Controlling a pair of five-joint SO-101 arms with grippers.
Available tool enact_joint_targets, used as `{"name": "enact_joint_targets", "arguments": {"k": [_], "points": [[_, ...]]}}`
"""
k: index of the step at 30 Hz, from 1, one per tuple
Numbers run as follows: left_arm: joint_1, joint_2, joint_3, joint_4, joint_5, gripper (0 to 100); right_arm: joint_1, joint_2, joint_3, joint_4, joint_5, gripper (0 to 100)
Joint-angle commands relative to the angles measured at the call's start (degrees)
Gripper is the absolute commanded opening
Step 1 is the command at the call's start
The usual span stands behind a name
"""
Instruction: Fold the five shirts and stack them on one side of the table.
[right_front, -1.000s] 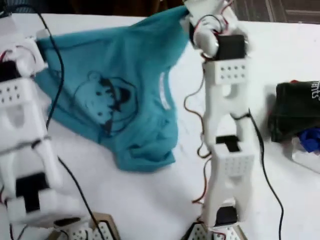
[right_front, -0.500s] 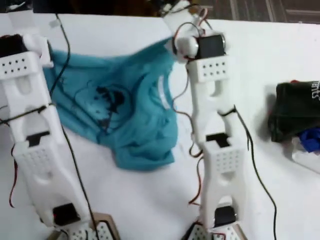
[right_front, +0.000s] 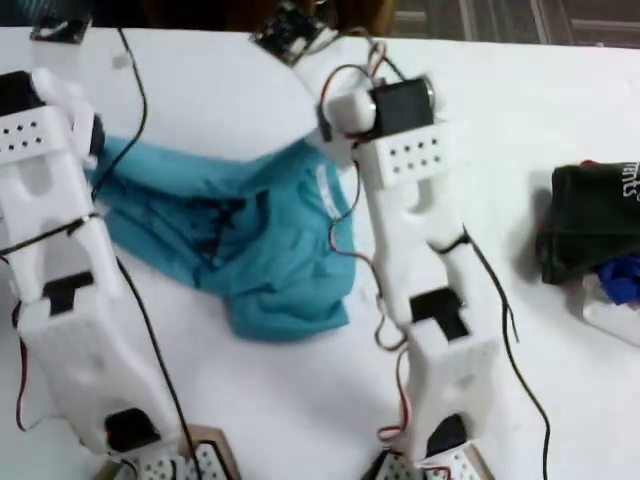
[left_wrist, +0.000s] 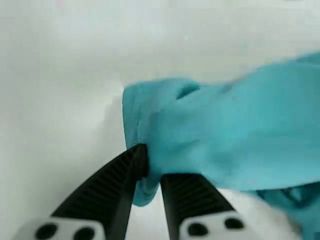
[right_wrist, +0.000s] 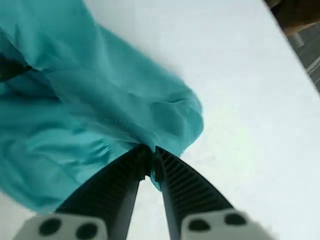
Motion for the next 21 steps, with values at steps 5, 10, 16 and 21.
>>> {"name": "enact_joint_targets", "arguments": {"k": [5,10,16,21], "points": [[0.18,-16.62,23.34,0.79,-9.23,3,-7.69,-20.97,31.56,1.01,-0.09,1.7],[-2.99,-18.2,28.0,0.7,-12.92,3,-9.36,-26.15,44.48,0.92,0.0,1.7],[-4.57,-18.2,28.53,0.7,-14.07,3,-9.45,-26.07,50.99,-0.31,1.76,1.7],[-5.89,-18.46,28.0,0.62,-14.07,3,-9.54,-26.86,51.52,0.75,4.04,1.7]]}}
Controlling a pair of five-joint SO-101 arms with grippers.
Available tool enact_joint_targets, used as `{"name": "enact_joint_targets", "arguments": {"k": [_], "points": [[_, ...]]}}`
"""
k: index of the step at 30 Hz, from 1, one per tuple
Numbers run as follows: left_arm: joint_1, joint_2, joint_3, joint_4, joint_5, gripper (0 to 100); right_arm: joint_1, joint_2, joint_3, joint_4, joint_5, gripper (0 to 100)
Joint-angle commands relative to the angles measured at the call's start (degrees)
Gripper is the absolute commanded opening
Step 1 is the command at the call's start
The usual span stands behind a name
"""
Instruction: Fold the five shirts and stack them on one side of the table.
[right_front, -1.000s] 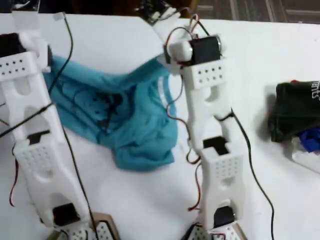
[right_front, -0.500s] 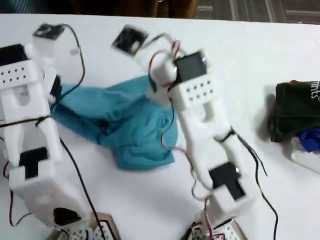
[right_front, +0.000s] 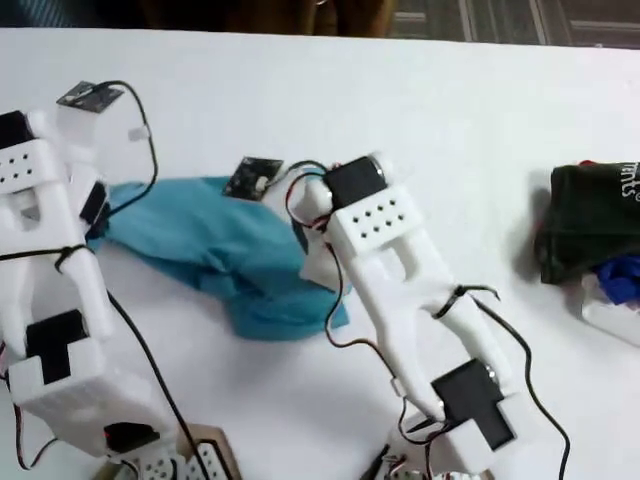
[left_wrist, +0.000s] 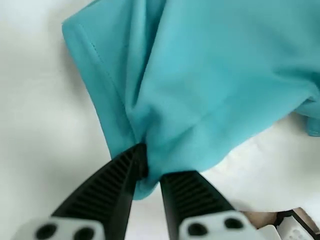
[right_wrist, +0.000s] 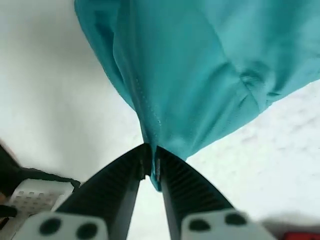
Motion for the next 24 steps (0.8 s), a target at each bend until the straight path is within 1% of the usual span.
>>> {"name": "enact_joint_targets", "arguments": {"k": [1,6,9,11,17,21,22,24], "points": [[-1.93,-3.16,-0.66,0.62,-0.35,3,-0.84,-3.65,-1.05,1.54,1.05,1.7],[-5.27,-3.16,-0.66,0.62,-0.35,3,-0.92,-6.2,0.09,1.45,0.97,1.7],[-5.89,-3.25,-0.13,0.7,-0.35,3,-2.33,-6.46,5.19,1.36,0.97,1.7],[-5.54,-2.81,-0.04,0.7,-0.35,3,-4.09,-6.46,9.23,0.57,0.97,1.7],[-1.85,-2.73,-0.13,-0.26,0.0,3,-4.97,-6.46,17.67,-9.45,0.97,1.7],[-1.67,-2.81,-0.57,-1.32,0.09,3,-5.05,-6.37,19.69,-10.68,0.97,1.9],[-1.67,-2.81,-0.57,-1.32,0.09,4,-5.05,-6.37,19.69,-10.42,0.97,2.9],[-1.76,-2.81,-0.31,-1.23,0.09,7,-5.05,-6.37,19.69,-9.89,0.97,8.7]]}}
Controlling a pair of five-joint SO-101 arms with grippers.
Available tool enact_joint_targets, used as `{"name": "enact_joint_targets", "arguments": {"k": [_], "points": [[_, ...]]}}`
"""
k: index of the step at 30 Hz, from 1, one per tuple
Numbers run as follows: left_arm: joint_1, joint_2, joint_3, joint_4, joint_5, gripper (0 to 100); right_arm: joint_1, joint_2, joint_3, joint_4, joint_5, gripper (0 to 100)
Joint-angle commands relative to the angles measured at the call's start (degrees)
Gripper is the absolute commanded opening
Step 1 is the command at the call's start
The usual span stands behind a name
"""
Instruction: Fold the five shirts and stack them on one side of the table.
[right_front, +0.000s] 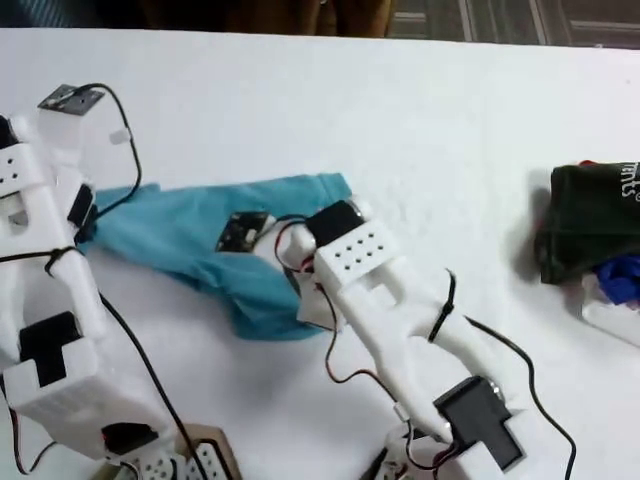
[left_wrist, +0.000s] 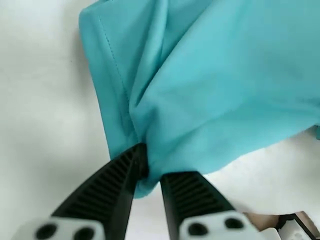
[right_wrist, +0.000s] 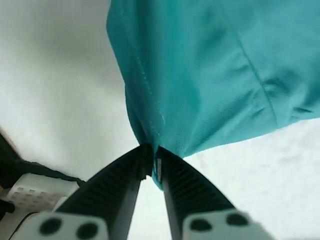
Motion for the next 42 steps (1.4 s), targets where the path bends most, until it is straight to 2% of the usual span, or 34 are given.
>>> {"name": "enact_joint_targets", "arguments": {"k": [1,5,12,16,20,26,29,31,34,38,42], "points": [[0.62,-2.81,-0.48,-0.35,0.09,10,-0.4,-2.07,0.0,0.48,0.62,12.8],[0.62,-2.81,-0.84,-0.53,0.09,19,-0.4,-2.07,0.09,0.75,0.7,25.5],[-0.88,-3.16,-4.0,-0.97,0.26,22,1.27,-2.68,-1.76,4.7,0.7,25.8],[-4.57,-2.73,-13.23,-2.64,8.0,22,8.22,-2.07,-9.41,4.53,0.7,25.8],[-2.46,-0.35,-15.78,-8.0,14.24,22,13.32,0.92,-17.76,-4.0,0.79,23.6],[2.55,14.51,-17.98,-14.77,16.26,22,16.13,16.57,-30.33,-13.76,0.7,7.6],[1.41,23.91,-24.4,-16.0,16.7,22,17.1,26.68,-40.62,-14.64,0.44,10.2],[0.0,29.8,-31.34,-15.21,19.6,22,17.36,33.36,-48.35,-14.37,0.26,13.1],[-1.32,38.15,-42.59,-12.04,22.42,22,17.27,42.07,-59.96,-11.82,0.26,15.4],[-0.44,48.09,-55.52,-5.71,22.33,25,16.92,52.79,-73.23,-7.87,0.26,15.8],[2.02,56.35,-63.43,-1.76,21.27,28,16.92,63.08,-82.64,-4.79,0.62,15.8]]}}
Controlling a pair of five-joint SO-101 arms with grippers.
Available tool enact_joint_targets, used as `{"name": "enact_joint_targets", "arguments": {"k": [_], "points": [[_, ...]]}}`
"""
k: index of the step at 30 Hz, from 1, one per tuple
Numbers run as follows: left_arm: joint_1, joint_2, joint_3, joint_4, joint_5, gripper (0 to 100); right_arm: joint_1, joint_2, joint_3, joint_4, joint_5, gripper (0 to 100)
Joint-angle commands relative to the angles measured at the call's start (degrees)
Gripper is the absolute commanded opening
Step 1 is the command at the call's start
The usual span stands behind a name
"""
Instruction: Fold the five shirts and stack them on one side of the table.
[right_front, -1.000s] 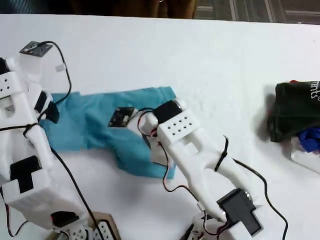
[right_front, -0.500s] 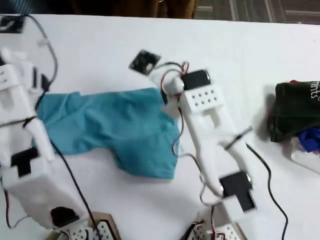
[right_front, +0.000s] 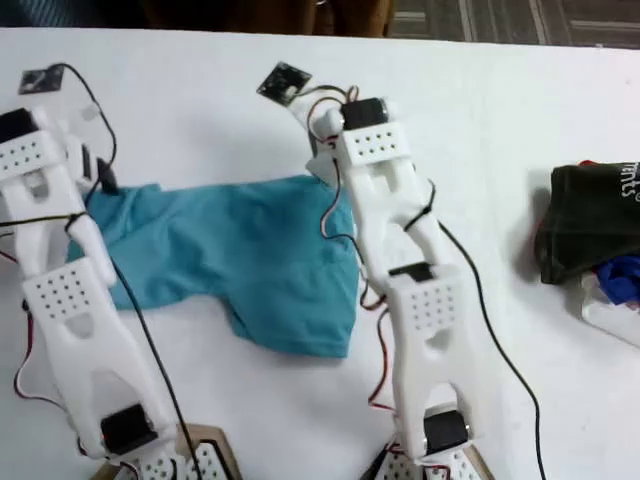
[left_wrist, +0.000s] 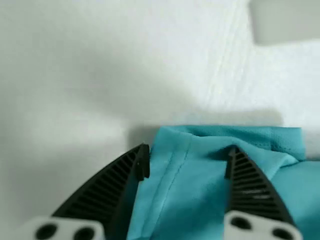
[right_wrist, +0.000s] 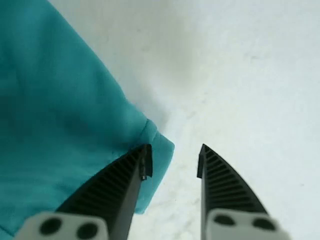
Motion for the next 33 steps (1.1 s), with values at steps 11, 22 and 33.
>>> {"name": "enact_joint_targets", "arguments": {"k": [11,22,33], "points": [[6.68,7.3,-8.92,5.54,-1.58,1,0.13,18.77,-22.33,10.33,0.18,0.4],[6.15,7.38,-15.78,4.22,6.95,3,7.16,16.84,-22.59,7.87,-0.09,1.7],[1.14,7.47,-22.99,2.9,7.74,3,12.79,14.99,-22.59,7.52,-0.09,1.7]]}}
